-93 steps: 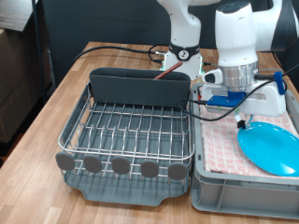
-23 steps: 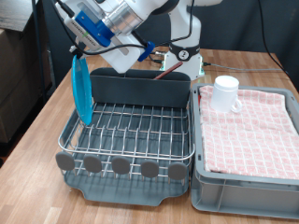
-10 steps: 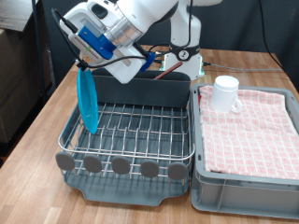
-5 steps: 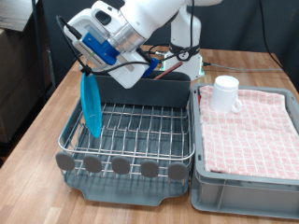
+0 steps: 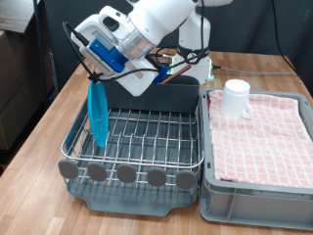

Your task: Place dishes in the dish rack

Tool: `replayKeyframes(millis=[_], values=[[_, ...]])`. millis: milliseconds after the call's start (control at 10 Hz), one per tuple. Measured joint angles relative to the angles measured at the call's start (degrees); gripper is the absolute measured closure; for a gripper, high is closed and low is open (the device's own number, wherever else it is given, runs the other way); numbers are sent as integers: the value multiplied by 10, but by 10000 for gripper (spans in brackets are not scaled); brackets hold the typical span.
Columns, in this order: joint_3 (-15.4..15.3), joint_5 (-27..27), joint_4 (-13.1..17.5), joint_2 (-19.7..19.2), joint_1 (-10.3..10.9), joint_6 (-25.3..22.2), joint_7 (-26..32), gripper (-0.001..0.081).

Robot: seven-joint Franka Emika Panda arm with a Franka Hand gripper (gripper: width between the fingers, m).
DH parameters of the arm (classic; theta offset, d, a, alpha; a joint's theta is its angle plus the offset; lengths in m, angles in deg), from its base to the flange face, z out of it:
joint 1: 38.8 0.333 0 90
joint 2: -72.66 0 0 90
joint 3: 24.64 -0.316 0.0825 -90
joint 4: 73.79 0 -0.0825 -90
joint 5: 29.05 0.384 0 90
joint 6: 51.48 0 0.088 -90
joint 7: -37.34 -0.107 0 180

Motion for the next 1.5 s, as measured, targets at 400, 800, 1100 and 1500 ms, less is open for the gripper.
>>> replayKeyframes(millis=[400,800,1100,1500], values=[[-3,0,-1,-4,0,2,-5,789],[-6,0,-1,-9,0,6,-12,789],[-9,3,0,-10,0,13,-14,712],[-13,117,19,-4,0,11,66,219]])
